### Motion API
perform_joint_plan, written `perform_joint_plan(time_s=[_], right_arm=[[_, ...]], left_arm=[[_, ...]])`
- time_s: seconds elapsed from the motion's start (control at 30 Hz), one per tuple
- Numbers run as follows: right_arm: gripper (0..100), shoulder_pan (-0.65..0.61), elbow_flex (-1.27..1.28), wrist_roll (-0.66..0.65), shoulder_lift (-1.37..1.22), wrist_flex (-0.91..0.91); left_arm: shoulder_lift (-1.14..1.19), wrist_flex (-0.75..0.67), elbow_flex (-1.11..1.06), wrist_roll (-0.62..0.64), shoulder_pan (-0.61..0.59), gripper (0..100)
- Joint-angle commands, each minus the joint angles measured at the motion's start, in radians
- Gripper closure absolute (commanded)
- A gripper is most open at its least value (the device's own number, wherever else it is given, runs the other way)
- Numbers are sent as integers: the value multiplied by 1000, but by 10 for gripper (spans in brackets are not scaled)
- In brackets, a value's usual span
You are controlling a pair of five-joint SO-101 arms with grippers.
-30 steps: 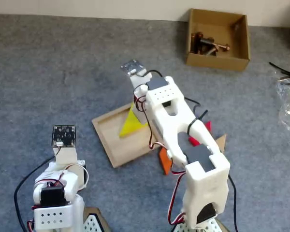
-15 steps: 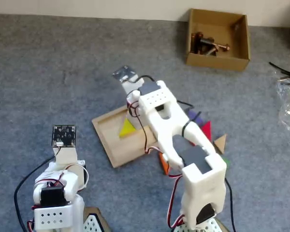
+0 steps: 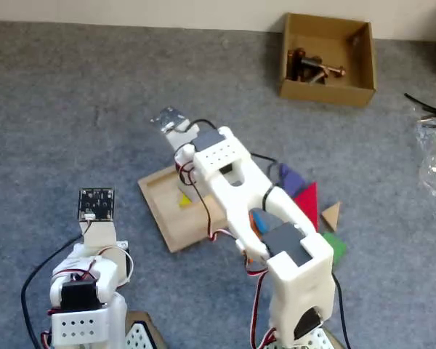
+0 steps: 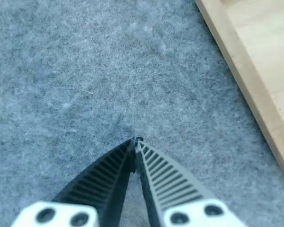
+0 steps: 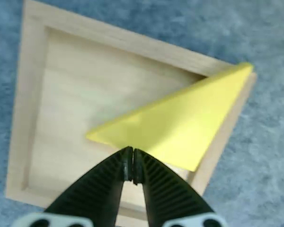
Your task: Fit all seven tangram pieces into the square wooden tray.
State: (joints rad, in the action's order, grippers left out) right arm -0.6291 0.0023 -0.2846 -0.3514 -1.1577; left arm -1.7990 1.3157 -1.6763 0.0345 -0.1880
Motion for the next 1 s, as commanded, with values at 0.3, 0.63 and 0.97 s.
perform_joint_plan(time_s=[0.3,0.63,0.97], right_arm=[[993,-65,-8,-5,18,38],[993,-97,-30,-5,-102,56],[993,-122,-116,-5,-108,64]], left_arm=[[7,8,-21,3,-8,995],[7,8,-21,3,-8,995],[7,8,-21,3,-8,995]])
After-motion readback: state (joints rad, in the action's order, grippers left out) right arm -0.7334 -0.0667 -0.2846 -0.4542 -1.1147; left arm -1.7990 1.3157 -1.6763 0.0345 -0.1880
